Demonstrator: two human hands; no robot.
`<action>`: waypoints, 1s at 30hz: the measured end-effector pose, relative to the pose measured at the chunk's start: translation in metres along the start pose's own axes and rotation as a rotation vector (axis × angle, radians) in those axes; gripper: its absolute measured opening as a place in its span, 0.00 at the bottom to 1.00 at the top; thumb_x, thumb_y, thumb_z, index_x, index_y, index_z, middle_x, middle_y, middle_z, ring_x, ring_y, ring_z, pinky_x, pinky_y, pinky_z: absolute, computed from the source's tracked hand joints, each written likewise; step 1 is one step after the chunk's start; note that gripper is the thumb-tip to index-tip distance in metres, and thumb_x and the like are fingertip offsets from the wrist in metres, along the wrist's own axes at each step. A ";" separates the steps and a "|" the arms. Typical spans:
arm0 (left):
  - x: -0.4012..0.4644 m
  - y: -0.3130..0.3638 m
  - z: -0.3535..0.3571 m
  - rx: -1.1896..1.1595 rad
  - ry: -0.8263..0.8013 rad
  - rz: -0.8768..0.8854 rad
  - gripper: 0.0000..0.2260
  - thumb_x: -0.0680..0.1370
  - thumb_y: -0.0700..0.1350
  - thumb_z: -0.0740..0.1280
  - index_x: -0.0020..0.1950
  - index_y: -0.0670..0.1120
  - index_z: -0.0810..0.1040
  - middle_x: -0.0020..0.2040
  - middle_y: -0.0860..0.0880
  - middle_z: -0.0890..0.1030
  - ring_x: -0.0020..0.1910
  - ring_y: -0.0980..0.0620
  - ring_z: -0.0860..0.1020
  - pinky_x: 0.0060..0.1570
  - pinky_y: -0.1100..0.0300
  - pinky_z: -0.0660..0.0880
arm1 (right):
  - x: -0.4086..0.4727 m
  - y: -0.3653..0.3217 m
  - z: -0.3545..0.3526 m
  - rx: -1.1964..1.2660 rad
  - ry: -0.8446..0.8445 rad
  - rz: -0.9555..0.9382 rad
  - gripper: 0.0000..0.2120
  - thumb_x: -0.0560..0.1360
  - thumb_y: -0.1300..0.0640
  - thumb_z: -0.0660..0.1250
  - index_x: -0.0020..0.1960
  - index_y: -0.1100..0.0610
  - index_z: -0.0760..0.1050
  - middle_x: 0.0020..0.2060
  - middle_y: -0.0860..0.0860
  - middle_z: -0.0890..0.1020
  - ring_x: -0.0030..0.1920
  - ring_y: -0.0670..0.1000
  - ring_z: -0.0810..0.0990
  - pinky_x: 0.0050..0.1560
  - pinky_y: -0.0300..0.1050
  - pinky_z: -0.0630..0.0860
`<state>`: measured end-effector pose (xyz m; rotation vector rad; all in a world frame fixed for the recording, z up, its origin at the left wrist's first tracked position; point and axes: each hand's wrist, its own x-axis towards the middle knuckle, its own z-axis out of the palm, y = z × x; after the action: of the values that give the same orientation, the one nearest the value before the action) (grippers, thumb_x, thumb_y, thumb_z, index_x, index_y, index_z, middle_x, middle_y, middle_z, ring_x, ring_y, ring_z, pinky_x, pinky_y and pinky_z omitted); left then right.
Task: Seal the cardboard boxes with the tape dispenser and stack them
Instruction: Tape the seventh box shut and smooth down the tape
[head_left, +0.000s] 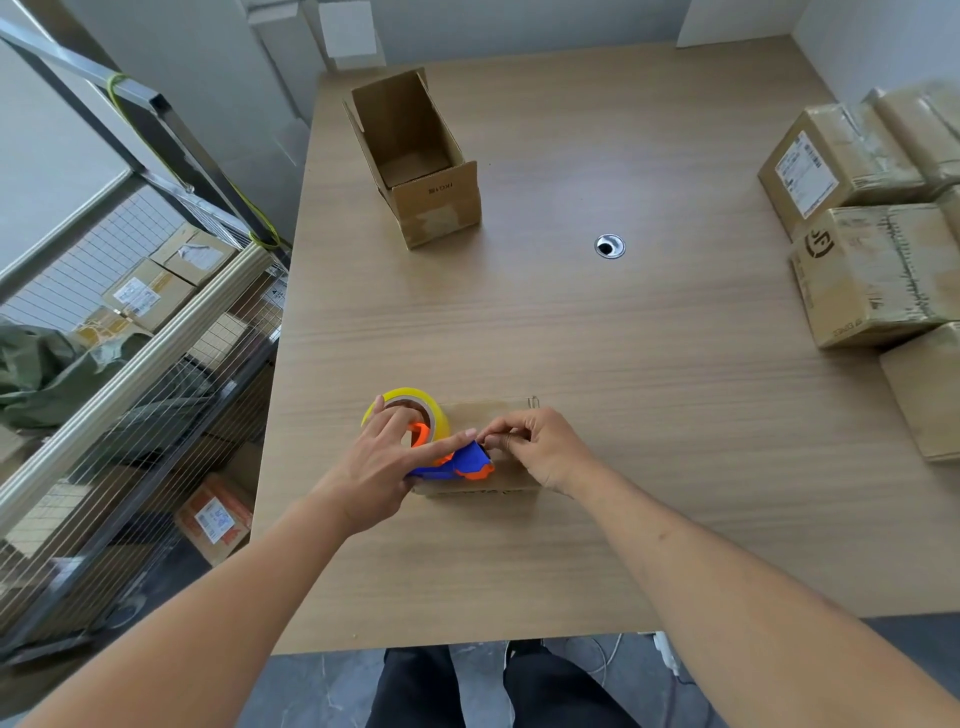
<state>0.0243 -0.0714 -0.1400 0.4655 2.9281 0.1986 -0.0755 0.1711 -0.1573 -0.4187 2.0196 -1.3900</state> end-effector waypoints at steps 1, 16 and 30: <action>0.000 0.000 0.000 0.000 0.001 -0.002 0.50 0.69 0.37 0.75 0.80 0.69 0.54 0.58 0.47 0.68 0.61 0.41 0.71 0.74 0.32 0.58 | 0.000 -0.002 0.000 -0.025 0.000 0.009 0.06 0.79 0.64 0.70 0.48 0.56 0.85 0.33 0.35 0.82 0.37 0.35 0.76 0.46 0.32 0.71; -0.001 0.009 -0.003 -0.026 0.014 -0.031 0.50 0.68 0.37 0.76 0.80 0.68 0.56 0.57 0.45 0.71 0.61 0.40 0.70 0.73 0.36 0.63 | 0.000 -0.003 0.008 -0.142 0.143 -0.011 0.05 0.74 0.60 0.76 0.45 0.50 0.86 0.43 0.42 0.86 0.45 0.44 0.82 0.51 0.42 0.78; -0.024 0.018 -0.008 0.017 0.045 -0.117 0.42 0.76 0.48 0.72 0.80 0.69 0.51 0.63 0.47 0.71 0.65 0.45 0.70 0.65 0.48 0.67 | -0.006 0.004 0.024 0.115 0.275 0.054 0.09 0.73 0.68 0.75 0.42 0.56 0.87 0.38 0.42 0.87 0.43 0.39 0.84 0.50 0.31 0.77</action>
<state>0.0504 -0.0626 -0.1256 0.2943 2.9915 0.1715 -0.0548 0.1598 -0.1648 -0.1263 2.1343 -1.5912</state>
